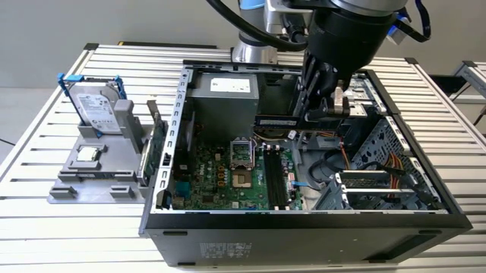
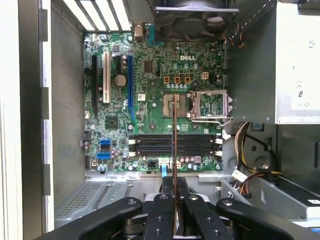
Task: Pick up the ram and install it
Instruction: 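Pick up the ram and move it above insertion slot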
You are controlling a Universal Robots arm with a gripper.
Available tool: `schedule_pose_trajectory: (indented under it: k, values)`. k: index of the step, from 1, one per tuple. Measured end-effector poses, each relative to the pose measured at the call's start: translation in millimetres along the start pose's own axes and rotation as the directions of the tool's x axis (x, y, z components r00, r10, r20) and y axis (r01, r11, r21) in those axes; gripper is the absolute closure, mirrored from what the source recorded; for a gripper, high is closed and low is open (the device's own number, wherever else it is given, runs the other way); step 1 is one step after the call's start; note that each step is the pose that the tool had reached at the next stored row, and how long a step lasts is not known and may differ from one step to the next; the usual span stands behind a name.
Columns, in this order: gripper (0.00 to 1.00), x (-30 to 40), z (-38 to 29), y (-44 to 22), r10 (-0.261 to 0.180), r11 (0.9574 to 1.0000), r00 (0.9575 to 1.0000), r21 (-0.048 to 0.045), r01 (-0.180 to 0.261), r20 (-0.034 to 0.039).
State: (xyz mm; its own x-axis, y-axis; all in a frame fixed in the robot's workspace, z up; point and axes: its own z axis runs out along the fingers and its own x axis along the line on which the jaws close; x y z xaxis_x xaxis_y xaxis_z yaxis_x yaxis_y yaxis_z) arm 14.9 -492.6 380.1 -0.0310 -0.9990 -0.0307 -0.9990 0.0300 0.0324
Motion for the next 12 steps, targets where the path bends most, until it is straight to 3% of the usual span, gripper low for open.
schedule_pose_trajectory:
  k: [12]
  values:
    - [1.0,-0.1,-0.1,-3.7,0.02,0.9998,0.9998,0.0006,-0.02,0.0007]
